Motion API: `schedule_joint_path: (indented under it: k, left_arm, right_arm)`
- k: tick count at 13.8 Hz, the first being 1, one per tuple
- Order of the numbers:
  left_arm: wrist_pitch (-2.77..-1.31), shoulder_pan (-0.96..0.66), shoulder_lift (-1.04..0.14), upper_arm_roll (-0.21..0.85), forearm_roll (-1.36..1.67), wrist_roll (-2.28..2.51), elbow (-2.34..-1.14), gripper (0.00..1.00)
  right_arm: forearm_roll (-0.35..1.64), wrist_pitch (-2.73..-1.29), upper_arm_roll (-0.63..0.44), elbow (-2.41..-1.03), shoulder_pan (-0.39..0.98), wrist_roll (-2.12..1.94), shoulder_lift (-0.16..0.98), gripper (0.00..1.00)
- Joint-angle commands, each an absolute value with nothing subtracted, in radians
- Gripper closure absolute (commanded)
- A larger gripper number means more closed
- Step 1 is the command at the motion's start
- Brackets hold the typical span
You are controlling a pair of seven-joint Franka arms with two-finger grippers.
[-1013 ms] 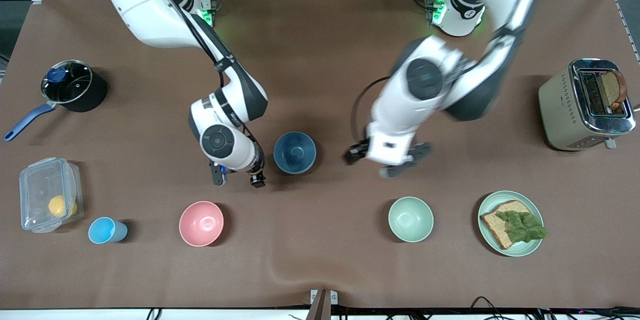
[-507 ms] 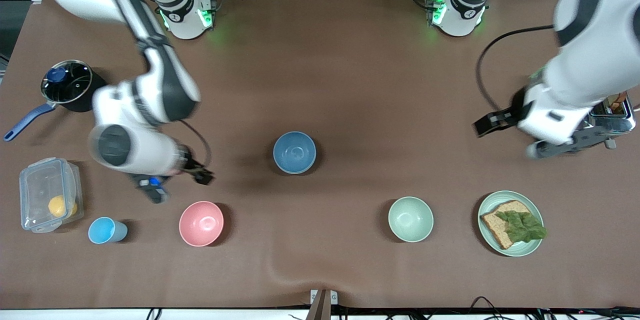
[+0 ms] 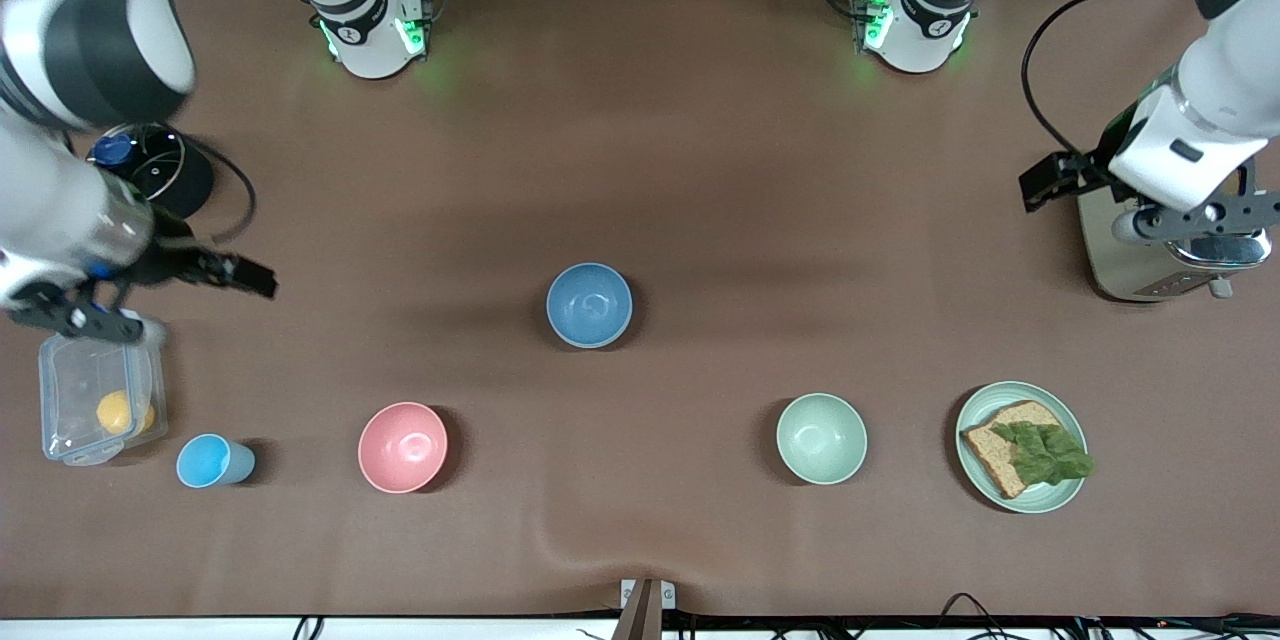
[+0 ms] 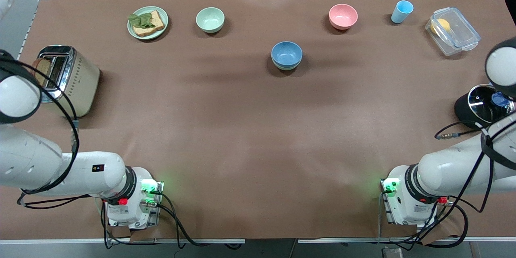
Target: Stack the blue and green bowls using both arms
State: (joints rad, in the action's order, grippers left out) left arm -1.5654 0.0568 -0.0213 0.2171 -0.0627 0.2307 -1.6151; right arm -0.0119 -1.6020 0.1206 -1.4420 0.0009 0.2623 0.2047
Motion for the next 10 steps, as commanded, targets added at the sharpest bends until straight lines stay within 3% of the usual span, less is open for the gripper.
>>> schedule_joint_path:
  k: [1, 4, 10]
  left_arm:
    - [-1.557, 0.063, 0.025, 0.203, -0.055, 0.172, -1.655, 0.00]
    - [-1.557, 0.064, 0.034, 0.186, -0.055, 0.095, -1.651, 0.00]
    - [-1.557, 0.063, 0.032, 0.181, -0.020, 0.095, -1.632, 0.00]
  right_arm:
    - [-0.075, -1.557, 0.092, -1.477, 0.012, 0.128, 0.121, 0.00]
    - [-0.080, -1.526, 0.002, -1.474, 0.044, -0.017, 0.092, 0.00]
    - [-0.068, -1.503, -0.002, -1.468, 0.051, 0.000, 0.086, 0.00]
